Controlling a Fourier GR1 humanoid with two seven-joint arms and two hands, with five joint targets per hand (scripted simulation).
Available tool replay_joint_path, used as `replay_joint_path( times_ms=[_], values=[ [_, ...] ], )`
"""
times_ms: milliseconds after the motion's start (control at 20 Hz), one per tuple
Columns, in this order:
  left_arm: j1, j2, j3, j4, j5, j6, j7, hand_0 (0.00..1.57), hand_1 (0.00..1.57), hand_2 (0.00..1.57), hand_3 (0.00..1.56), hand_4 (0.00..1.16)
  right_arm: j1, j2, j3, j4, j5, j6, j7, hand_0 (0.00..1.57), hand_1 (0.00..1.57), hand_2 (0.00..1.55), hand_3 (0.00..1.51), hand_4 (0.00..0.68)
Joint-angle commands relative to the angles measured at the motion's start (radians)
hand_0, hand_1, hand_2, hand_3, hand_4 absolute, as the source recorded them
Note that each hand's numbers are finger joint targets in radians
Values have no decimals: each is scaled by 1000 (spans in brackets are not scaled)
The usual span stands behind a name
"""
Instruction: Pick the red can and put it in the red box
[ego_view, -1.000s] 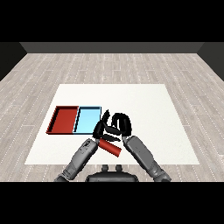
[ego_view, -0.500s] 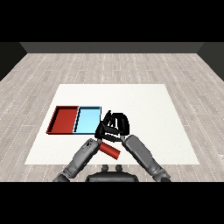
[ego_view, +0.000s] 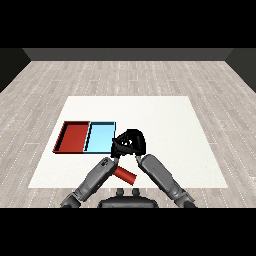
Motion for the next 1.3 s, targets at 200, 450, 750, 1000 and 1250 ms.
replay_joint_path(
  times_ms=[200, 450, 750, 1000, 1250],
  values=[
    [-46, 0, 32, -19, -20, 64, 20, 1571, 1571, 1554, 1474, 1137, 43, -24, -39, -108, 42, 46, 73, 1483, 1483, 1442, 1392, 642],
    [-14, 0, 12, -39, -2, 69, -123, 1571, 1571, 1571, 1497, 1141, -2, 0, -5, -12, -23, 19, 34, 1444, 1444, 1389, 1342, 406],
    [14, 0, 39, -24, 6, 35, -155, 1571, 1571, 1571, 1513, 1147, 19, 0, -10, -12, 92, 10, 135, 0, 0, 0, 0, 0],
    [35, 0, 38, -43, -40, 72, -137, 1571, 1571, 1571, 1505, 1140, 53, 0, -39, -23, 105, 60, 146, 0, 0, 0, 0, 0],
    [41, 0, 53, -6, -17, 51, -180, 1571, 1571, 1571, 1497, 1136, 123, -18, -50, -79, 98, 69, 149, 0, 0, 0, 0, 0]
  ],
)
